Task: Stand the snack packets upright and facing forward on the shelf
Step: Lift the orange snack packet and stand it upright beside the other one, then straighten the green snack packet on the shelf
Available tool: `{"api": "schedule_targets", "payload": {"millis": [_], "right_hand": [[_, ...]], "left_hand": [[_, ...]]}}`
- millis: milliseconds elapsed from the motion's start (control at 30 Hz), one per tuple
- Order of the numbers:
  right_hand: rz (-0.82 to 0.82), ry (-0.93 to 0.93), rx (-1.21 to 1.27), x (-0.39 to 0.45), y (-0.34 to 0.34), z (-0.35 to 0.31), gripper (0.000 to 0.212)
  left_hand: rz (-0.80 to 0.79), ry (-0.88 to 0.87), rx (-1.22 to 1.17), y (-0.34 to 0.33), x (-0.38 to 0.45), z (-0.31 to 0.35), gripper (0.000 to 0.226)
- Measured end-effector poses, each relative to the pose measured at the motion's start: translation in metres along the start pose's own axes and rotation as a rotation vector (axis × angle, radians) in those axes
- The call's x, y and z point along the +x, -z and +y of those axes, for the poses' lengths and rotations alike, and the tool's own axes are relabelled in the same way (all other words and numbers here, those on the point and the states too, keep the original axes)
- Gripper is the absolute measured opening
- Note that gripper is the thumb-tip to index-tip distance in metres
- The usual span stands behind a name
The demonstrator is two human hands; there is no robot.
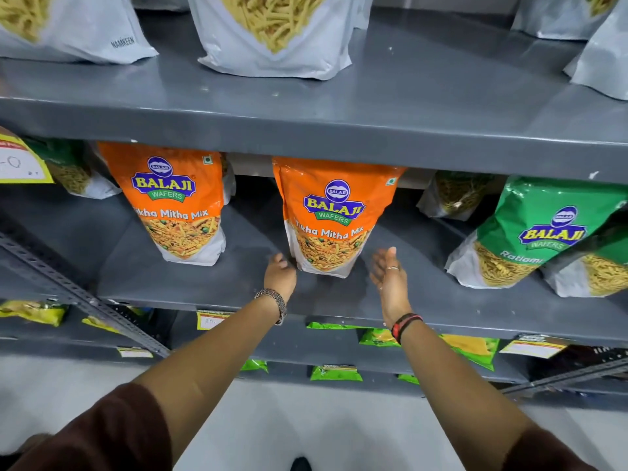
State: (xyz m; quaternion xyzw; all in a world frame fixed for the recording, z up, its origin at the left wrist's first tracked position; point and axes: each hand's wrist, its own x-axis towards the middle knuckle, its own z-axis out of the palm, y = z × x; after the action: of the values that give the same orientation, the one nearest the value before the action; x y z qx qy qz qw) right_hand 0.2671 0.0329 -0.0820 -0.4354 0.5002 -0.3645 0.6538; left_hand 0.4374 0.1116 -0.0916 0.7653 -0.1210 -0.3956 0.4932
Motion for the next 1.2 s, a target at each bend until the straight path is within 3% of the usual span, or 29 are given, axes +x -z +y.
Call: {"api": "schedule_targets", "payload": {"millis": [67, 167, 267, 400, 500, 700, 900, 1200], "right_hand": [[0.077, 0.042, 0.015, -0.002, 0.024, 0.004, 0.051], [0.22, 0.094, -0.03, -0.007, 0.07, 0.013, 0.035], [0.335, 0.166, -0.064, -0.008, 0.126, 0.016, 0.017], [0.415, 0.229, -0.036, 0.006, 0.2, -0.007, 0.008], [0.316, 0.209, 0.012, 0.024, 0.244, -0.03, 0.014], [-0.007, 0.079, -0.08, 0.059, 0.294, -0.072, 0.056], [-0.207, -0.039, -0.039, 0.069, 0.297, -0.077, 0.051], [-0.261, -0.102, 0.025, 0.063, 0.284, -0.073, 0.054]], "left_hand": [[0.054, 0.102, -0.121, -0.006, -0.01, -0.003, 0.024], [-0.078, 0.121, -0.247, -0.033, -0.03, -0.011, 0.031], [-0.128, 0.082, -0.298, -0.076, -0.054, -0.016, 0.014], [-0.269, 0.051, -0.296, -0.146, -0.078, -0.006, 0.03], [-0.303, 0.025, -0.257, -0.198, -0.092, 0.004, 0.045], [-0.256, -0.19, -0.028, -0.28, -0.102, 0.033, 0.065], [-0.26, -0.235, 0.073, -0.303, -0.101, 0.037, 0.062], [-0.171, -0.215, 0.087, -0.293, -0.096, 0.035, 0.055]]}}
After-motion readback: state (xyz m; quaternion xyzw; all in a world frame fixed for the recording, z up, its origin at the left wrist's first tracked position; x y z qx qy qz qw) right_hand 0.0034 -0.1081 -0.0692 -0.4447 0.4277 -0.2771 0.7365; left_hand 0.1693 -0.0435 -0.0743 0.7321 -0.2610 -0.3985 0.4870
